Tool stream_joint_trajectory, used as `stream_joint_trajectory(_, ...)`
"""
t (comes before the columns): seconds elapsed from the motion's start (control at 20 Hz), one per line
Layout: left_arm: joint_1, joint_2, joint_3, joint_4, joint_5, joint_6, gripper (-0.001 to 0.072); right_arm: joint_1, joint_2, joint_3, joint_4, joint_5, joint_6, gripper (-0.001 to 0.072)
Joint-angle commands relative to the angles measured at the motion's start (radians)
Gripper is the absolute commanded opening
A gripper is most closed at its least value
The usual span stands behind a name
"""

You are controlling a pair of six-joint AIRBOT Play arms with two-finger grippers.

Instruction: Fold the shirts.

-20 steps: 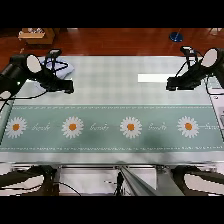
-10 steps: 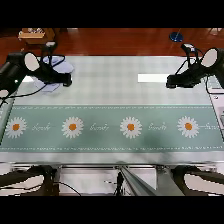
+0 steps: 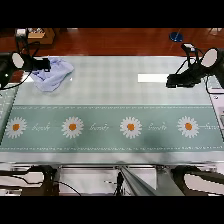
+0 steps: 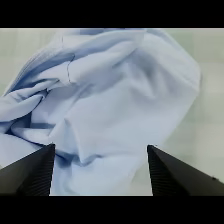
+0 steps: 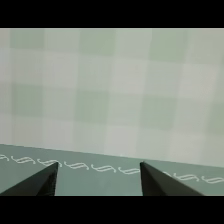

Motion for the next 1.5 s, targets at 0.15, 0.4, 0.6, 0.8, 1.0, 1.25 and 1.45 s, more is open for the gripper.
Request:
stream_joint_trajectory(0.15, 0.021, -0.166, 0.002, 0.006, 0.009, -0.002, 0.069, 0.001, 0.0, 0.001, 0.0, -0.008, 0.0, 0.0591)
stream_joint_trajectory(0.4, 0.022, -0.175, 0.032, 0.01, -0.024, 0.002, 0.0032, 0.001, 0.0, 0.001, -0.001, -0.007, 0.0, 0.059)
stream_joint_trajectory(0.6, 0.011, -0.106, 0.227, 0.01, -0.16, 0.002, 0.0031, 0.001, 0.0, 0.001, -0.028, 0.003, -0.001, 0.0591)
stream_joint_trajectory(0.8, -0.04, 0.061, 0.443, -0.002, -0.187, 0.002, 0.0031, 0.001, 0.0, 0.001, -0.105, 0.064, -0.008, 0.0591)
stream_joint_trajectory(1.0, -0.16, 0.284, 0.538, -0.005, -0.212, 0.003, 0.0031, 0.001, 0.003, 0.001, -0.225, 0.176, -0.008, 0.059)
stream_joint_trajectory(1.25, -0.348, 0.487, 0.538, -0.005, -0.272, 0.003, 0.0031, 0.001, 0.028, 0.001, -0.263, 0.245, 0.004, 0.0591)
stream_joint_trajectory(1.45, -0.508, 0.525, 0.537, -0.005, -0.345, 0.002, 0.0032, 0.001, 0.055, 0.001, -0.263, 0.274, 0.004, 0.059)
